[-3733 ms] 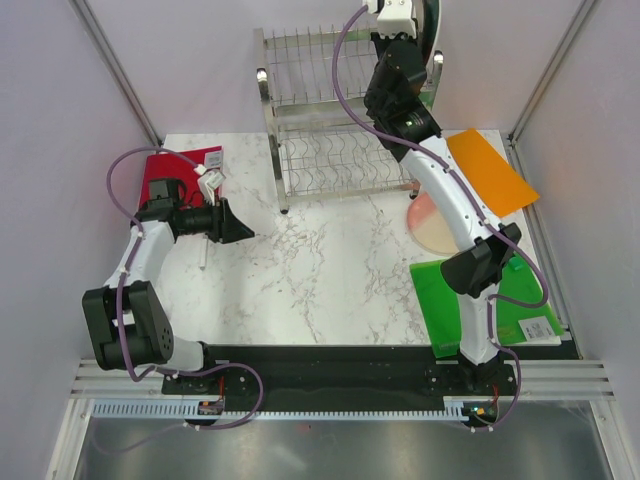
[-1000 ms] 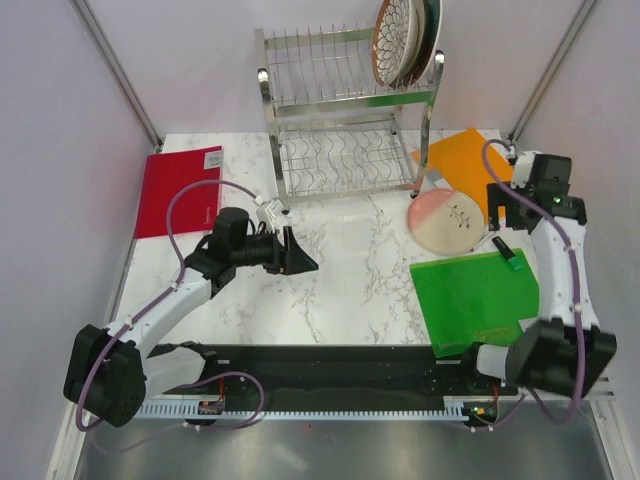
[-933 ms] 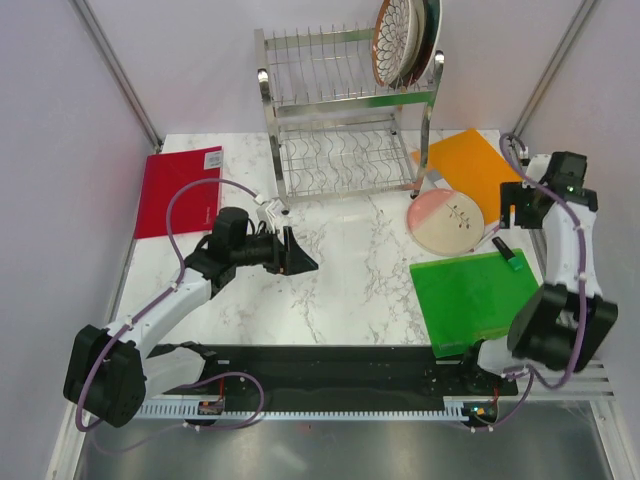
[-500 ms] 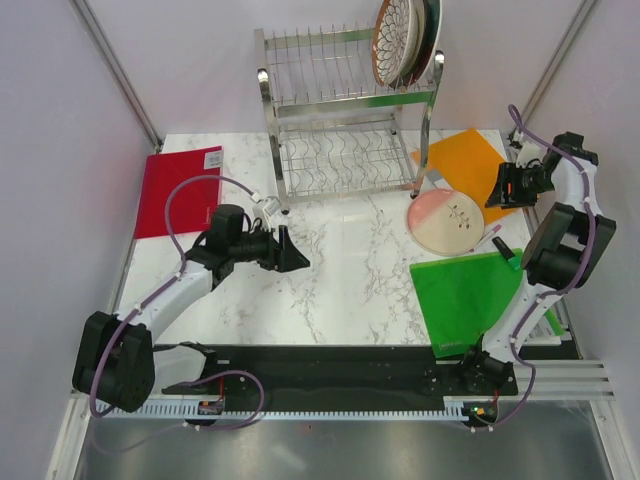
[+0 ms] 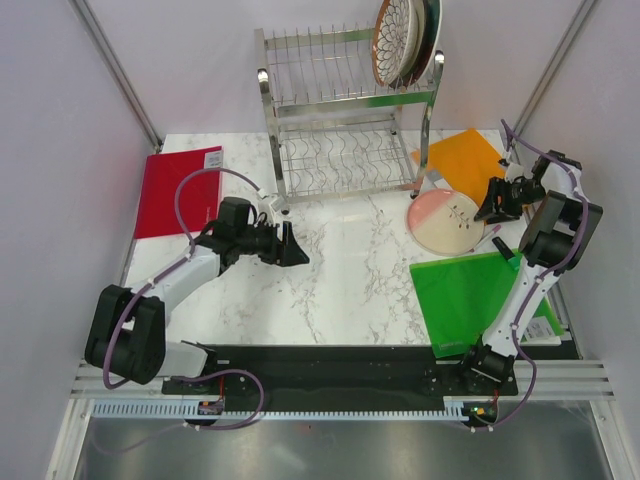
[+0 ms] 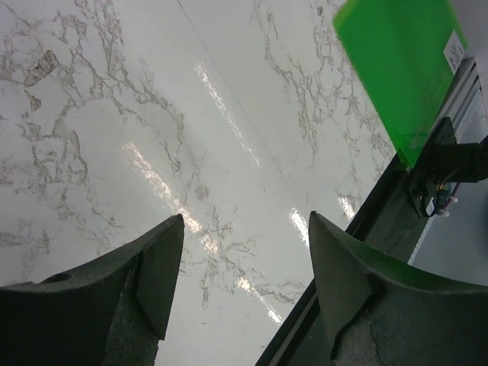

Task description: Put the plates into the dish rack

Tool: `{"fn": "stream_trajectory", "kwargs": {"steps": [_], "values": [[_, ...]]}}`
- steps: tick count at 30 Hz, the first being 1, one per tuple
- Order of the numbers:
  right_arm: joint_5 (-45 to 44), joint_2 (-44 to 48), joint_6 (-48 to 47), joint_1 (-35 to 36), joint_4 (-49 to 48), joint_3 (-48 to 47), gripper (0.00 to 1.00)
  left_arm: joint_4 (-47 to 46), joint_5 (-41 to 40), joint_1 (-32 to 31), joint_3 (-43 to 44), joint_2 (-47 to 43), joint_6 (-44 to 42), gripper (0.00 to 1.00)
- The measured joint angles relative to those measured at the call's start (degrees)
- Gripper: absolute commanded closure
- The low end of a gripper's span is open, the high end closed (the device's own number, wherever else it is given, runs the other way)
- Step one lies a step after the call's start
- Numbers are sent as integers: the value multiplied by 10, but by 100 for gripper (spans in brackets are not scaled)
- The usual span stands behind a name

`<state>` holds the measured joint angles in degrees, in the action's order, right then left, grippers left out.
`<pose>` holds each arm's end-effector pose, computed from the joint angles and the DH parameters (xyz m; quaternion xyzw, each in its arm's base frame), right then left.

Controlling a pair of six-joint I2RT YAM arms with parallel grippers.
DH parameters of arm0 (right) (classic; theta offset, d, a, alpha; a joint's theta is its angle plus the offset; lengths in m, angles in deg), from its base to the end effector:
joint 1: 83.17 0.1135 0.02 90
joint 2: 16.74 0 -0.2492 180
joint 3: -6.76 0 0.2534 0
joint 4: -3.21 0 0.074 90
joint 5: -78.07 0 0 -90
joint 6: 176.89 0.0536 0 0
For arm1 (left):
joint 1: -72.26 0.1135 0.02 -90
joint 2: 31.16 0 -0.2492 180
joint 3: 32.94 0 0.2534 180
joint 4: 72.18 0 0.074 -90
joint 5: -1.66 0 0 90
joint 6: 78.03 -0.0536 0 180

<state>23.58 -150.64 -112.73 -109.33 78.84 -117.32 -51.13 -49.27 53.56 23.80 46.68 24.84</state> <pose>0.4193 -0.1713 0.1326 -0.0094 0.9516 0.2573 0.1676 0.2635 -0.1249 0.1883 0.1792 0.8534 -0.3981 0.2846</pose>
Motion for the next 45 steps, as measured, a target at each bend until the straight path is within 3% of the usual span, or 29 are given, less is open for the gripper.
{"fn": "stream_trajectory", "kwargs": {"steps": [9, 12, 13, 16, 24, 28, 35, 45], "values": [[37, -19, -15, -1, 32, -10, 54, 5, -2, 0, 2, 18, -14, 27], [48, -21, -19, -1, 36, -2, 67, 5, -2, 0, 2, 18, -16, 27], [50, -21, -21, -1, 36, 2, 79, 5, -2, 0, 2, 18, -17, 27], [66, -28, -23, -3, 39, 9, 100, 6, -2, 0, 2, 18, -19, 27], [104, -32, -25, -12, 67, 16, 100, 15, -2, 0, 2, 18, -20, 25], [101, -21, -72, -20, 106, -2, 100, 7, 0, 0, 1, 12, 2, 12], [83, 101, -151, -16, 109, 99, 100, -49, 4, 3, -22, 2, 116, 9], [97, 123, -194, 101, 121, 167, 100, -167, 19, 3, -61, 34, 223, 11]]}}
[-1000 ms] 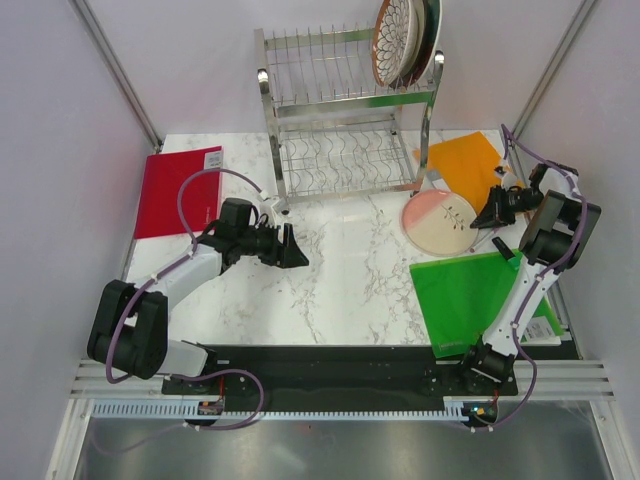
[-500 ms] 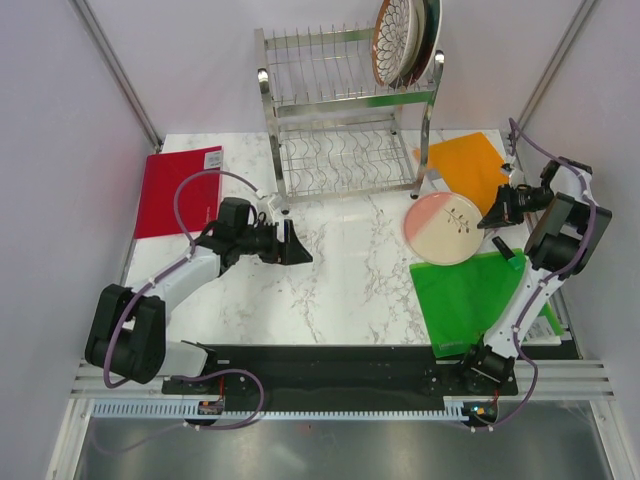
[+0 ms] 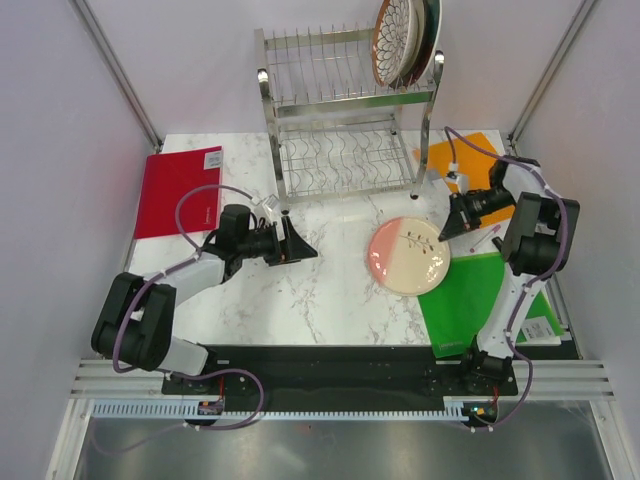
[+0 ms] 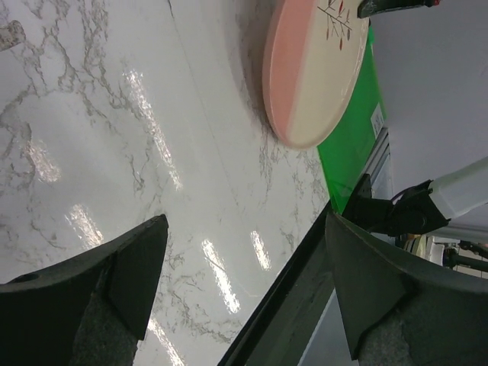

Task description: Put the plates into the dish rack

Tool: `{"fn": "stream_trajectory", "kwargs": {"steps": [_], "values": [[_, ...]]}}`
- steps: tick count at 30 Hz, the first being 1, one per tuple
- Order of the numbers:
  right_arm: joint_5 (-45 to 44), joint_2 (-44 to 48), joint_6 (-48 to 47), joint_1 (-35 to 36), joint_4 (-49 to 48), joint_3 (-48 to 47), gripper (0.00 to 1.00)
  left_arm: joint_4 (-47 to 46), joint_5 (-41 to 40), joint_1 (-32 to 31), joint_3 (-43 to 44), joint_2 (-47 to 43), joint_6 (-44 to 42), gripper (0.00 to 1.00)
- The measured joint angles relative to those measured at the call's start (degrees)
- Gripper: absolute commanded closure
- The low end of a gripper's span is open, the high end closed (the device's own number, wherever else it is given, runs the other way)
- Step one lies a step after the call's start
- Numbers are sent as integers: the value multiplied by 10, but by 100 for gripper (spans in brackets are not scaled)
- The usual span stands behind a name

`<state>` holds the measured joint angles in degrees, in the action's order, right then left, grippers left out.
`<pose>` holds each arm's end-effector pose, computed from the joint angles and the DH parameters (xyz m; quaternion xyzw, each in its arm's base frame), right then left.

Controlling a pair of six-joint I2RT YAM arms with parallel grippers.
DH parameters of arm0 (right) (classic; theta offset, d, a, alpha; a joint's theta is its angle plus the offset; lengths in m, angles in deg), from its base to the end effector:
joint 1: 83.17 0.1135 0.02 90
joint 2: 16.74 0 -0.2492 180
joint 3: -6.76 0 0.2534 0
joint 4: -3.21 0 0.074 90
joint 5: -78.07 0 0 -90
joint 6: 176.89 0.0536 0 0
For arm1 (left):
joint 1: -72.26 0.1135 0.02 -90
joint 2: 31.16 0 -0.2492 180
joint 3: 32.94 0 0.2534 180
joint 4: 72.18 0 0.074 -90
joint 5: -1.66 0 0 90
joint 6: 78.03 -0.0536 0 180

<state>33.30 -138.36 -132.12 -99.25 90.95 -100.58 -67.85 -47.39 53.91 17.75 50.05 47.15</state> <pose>0.3689 -0.0667 0.1539 -0.1921 0.8986 0.3783 0.1118 0.2681 -0.1260 0.1657 0.0387 0.8452 -0.4721 0.2476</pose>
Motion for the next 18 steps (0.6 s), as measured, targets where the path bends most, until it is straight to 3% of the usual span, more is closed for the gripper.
{"fn": "stream_trajectory", "kwargs": {"steps": [8, 18], "values": [[68, -76, 39, 122, -5, -96, 100, -70, 2, -7, -23, 44, 8, 12], [122, -86, 63, 200, -6, -101, 100, -114, 2, -34, -18, 90, 8, 12]]}}
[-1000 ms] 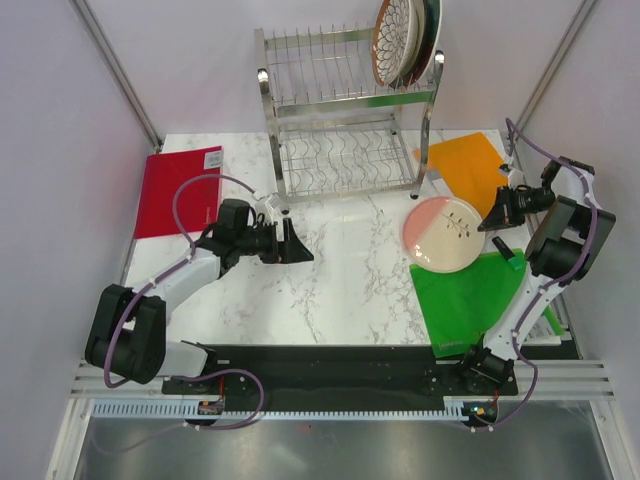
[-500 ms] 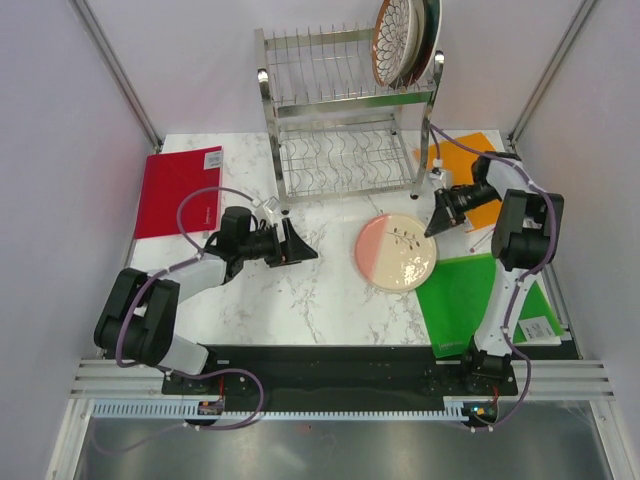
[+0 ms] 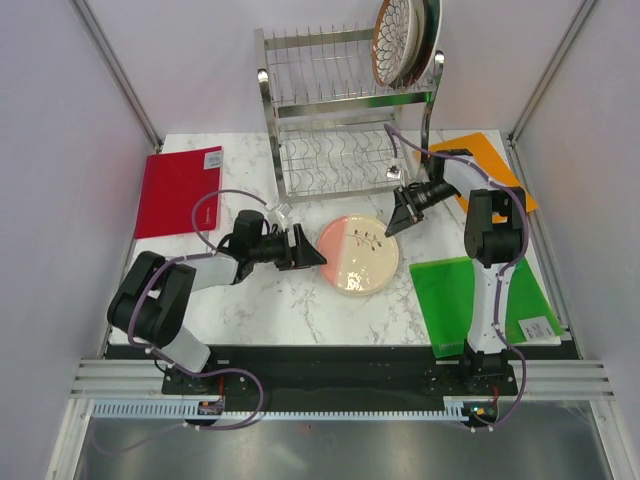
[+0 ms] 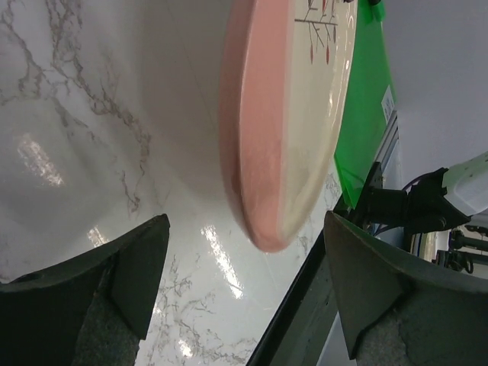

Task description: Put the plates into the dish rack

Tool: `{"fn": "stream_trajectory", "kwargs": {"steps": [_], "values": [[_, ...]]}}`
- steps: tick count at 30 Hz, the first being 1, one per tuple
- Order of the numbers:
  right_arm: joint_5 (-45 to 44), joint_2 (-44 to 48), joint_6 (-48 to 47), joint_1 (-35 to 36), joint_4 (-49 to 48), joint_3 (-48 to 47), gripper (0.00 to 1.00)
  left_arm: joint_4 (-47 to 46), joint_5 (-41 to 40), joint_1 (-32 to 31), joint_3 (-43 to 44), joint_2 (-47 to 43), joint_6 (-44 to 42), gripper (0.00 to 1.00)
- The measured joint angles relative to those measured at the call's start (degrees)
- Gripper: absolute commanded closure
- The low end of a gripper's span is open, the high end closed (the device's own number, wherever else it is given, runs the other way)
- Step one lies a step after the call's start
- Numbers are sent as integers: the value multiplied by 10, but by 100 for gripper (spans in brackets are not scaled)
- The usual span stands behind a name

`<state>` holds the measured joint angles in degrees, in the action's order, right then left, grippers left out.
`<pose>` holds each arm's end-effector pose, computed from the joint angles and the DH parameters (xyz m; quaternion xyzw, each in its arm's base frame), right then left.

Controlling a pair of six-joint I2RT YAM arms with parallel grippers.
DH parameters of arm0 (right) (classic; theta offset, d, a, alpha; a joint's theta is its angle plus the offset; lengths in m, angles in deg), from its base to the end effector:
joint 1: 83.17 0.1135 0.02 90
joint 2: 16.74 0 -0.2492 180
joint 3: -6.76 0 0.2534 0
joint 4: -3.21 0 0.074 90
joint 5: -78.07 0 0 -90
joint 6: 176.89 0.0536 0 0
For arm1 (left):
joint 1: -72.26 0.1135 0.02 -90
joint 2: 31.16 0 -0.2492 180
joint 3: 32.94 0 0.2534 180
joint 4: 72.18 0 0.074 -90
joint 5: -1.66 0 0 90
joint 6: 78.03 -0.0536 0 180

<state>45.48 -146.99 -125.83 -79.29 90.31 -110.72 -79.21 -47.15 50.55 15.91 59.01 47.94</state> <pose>0.4065 0.0728 0.1463 -0.2805 0.8286 0.4790 0.0722 0.2708 -0.1458 0.1310 0.0604 0.8416 -0.4834 0.2331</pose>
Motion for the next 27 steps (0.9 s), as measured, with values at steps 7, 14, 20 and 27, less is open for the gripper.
{"fn": "stream_trajectory", "kwargs": {"steps": [7, 14, 20, 27], "values": [[26, 0, 6, 34, 2, 21, 100, -21, 10, -28, 34, 41, 1, 53], [34, 4, 8, 43, 4, 21, 50, -10, 55, -28, 63, 48, -7, 98], [74, 44, 7, 49, 25, 64, 39, -3, 143, -27, 53, 33, -39, 98], [88, 76, -29, 62, 40, 117, 39, 4, 196, -20, 48, 16, -50, 98]]}}
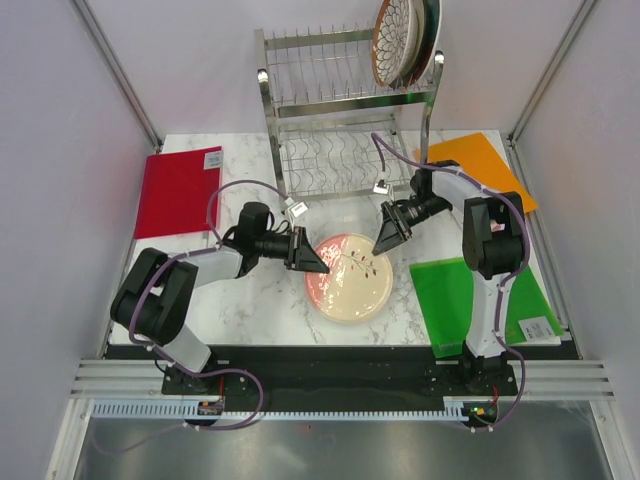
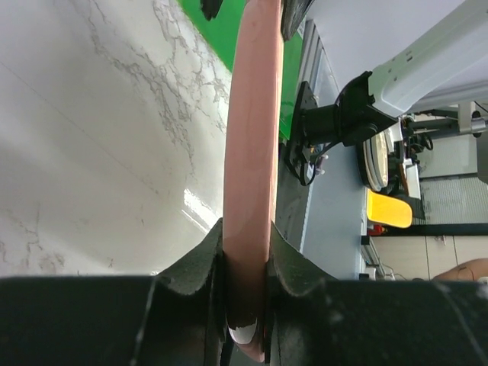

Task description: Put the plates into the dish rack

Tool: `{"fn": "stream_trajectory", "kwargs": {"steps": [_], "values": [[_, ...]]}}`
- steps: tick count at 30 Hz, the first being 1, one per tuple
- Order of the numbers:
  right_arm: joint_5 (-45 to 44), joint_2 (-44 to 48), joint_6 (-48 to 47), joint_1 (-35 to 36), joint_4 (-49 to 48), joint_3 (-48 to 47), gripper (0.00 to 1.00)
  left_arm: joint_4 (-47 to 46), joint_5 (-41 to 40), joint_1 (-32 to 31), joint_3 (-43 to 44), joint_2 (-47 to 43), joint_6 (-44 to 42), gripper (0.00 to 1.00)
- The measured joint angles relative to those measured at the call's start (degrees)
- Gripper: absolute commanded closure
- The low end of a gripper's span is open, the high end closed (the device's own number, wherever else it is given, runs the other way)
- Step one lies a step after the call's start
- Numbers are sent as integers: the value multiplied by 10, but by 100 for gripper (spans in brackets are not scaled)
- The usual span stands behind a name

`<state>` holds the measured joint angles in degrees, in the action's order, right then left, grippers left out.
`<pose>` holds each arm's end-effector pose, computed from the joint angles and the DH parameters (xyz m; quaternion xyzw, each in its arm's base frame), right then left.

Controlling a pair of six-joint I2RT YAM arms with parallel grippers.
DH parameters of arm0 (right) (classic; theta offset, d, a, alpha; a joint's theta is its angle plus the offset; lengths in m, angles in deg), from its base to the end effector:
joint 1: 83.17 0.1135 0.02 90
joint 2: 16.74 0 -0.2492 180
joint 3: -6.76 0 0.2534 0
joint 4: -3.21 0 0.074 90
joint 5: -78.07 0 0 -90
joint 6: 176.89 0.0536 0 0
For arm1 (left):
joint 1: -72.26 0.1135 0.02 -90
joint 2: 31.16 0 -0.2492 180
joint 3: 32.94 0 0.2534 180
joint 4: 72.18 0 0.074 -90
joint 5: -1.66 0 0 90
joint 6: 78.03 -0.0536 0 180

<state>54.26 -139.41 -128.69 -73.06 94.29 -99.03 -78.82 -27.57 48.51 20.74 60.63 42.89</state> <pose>0.3532 0.1128 0.1587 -0.2855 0.7813 0.5545 0.0215 0.2673 -0.1687 0.1539 0.1997 0.7665 -0.5856 0.1720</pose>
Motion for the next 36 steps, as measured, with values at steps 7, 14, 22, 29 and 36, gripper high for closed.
{"fn": "stream_trajectory", "kwargs": {"steps": [7, 14, 22, 29, 36], "values": [[-1, 2, -33, 43, 1, 14, 75, 7, 18, 2, 47, 30, -12, 98], [10, 17, -74, 53, 5, 13, 100, 30, 22, 12, 71, 45, -42, 55], [-61, 44, -62, 27, -3, -6, 100, 150, -80, 16, 72, -29, -146, 32], [-175, 133, -56, -23, -13, -66, 100, 271, -174, 144, 7, -199, -245, 32], [-240, 210, 16, -14, -9, -211, 100, 323, -214, 168, -82, -327, -263, 35]]}}
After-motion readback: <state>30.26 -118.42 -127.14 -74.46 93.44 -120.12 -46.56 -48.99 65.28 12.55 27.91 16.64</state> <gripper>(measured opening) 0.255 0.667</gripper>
